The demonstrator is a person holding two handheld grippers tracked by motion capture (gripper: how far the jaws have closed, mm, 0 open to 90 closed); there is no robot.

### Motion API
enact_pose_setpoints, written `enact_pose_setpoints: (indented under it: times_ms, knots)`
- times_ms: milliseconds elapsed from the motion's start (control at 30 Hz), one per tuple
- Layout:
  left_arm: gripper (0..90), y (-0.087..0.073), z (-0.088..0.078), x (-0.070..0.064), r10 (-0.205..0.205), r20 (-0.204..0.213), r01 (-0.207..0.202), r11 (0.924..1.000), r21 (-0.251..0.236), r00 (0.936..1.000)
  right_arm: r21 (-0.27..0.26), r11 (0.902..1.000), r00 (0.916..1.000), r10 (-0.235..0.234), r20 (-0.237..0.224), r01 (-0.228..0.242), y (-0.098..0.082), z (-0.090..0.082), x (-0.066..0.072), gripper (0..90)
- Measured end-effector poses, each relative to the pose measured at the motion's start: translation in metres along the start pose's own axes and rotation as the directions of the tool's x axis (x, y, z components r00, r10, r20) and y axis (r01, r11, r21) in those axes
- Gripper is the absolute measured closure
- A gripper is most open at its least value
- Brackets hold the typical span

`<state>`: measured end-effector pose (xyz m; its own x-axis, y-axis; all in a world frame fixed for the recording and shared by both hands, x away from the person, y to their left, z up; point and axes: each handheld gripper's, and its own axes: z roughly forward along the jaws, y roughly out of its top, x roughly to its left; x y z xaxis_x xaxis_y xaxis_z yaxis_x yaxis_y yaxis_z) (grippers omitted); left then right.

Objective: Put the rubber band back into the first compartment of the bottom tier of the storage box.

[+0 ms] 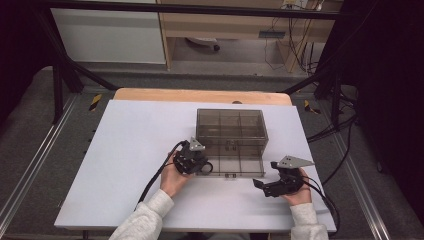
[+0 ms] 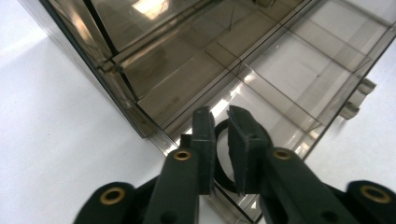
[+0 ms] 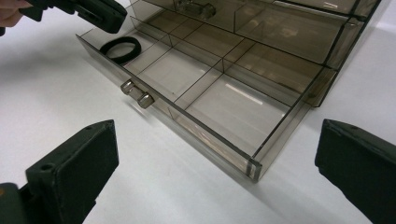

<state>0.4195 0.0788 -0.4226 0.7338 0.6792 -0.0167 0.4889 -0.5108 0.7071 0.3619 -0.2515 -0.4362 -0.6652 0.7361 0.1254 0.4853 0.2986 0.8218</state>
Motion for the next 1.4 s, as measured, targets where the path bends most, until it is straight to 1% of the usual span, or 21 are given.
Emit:
enact_pose_setpoints:
  times_ms: [133,200,333,400,467,500,567,667,700,933,1133,1267,1333,1400]
  knots:
    - [73.0,0.001,-0.006,0.000,-0.001,0.007,0.001,0.9999,-0.015,1.0000,0.001,1.0000,1.0000,-0.001,0.001,0.001,0.000,0.000,0.000,0.3]
    - [68.5,0.001,-0.010,0.001,0.002,0.017,-0.002,0.9998,-0.021,0.9999,0.001,1.0000,1.0000,-0.001,0.001,0.001,0.000,0.000,0.000,0.3]
    - [60.3,-0.001,-0.016,0.002,0.002,0.016,-0.002,0.9995,-0.031,0.9999,-0.002,1.0000,1.0000,-0.004,0.002,0.004,0.000,0.000,0.000,0.3]
    - [57.3,-0.003,-0.020,0.003,0.002,0.012,-0.001,0.9991,-0.041,0.9999,-0.002,1.0000,1.0000,-0.003,0.003,0.003,0.000,0.000,0.000,0.3]
    - [52.5,-0.005,-0.024,0.005,-0.004,0.005,0.004,0.9990,-0.044,1.0000,0.001,1.0000,1.0000,-0.001,0.002,0.001,0.000,0.000,0.000,0.3]
    - [50.2,-0.005,-0.026,0.006,0.000,0.000,0.000,0.9990,-0.045,1.0000,0.002,1.0000,1.0000,0.000,0.001,0.000,0.000,0.000,0.000,0.3]
    - [45.1,-0.007,-0.029,0.009,-0.005,-0.005,0.005,0.9992,-0.039,1.0000,0.001,1.0000,1.0000,-0.001,0.001,0.001,0.000,0.000,0.000,0.3]
    - [38.9,-0.011,-0.034,0.013,0.004,-0.026,-0.005,0.9995,-0.032,0.9996,0.000,1.0000,1.0000,0.002,-0.001,-0.002,0.000,0.000,0.000,0.3]
    - [35.3,-0.012,-0.035,0.014,0.000,-0.026,-0.001,0.9996,-0.030,0.9997,0.000,1.0000,1.0000,0.002,-0.001,-0.002,0.000,0.000,0.000,0.3]
    - [27.5,-0.023,-0.045,0.024,-0.014,-0.036,0.012,0.9993,-0.036,0.9993,0.001,1.0000,1.0000,0.000,0.001,0.000,0.000,0.000,0.000,0.3]
    - [18.3,-0.030,-0.055,0.030,-0.020,-0.040,0.018,0.9987,-0.047,0.9990,0.000,1.0000,1.0000,-0.009,0.002,0.009,0.000,0.000,0.001,0.4]
    - [13.9,-0.036,-0.061,0.034,-0.033,-0.039,0.031,0.9979,-0.058,0.9987,0.004,0.9999,0.9999,-0.016,-0.003,0.016,0.000,0.000,0.001,0.5]
    - [12.6,-0.040,-0.065,0.036,-0.035,-0.042,0.033,0.9971,-0.068,0.9985,0.003,0.9998,0.9998,-0.021,-0.003,0.021,-0.001,0.000,0.001,0.5]
    - [11.3,-0.043,-0.067,0.038,-0.037,-0.043,0.034,0.9970,-0.069,0.9984,0.001,0.9997,0.9997,-0.026,-0.005,0.026,-0.001,0.000,0.002,0.5]
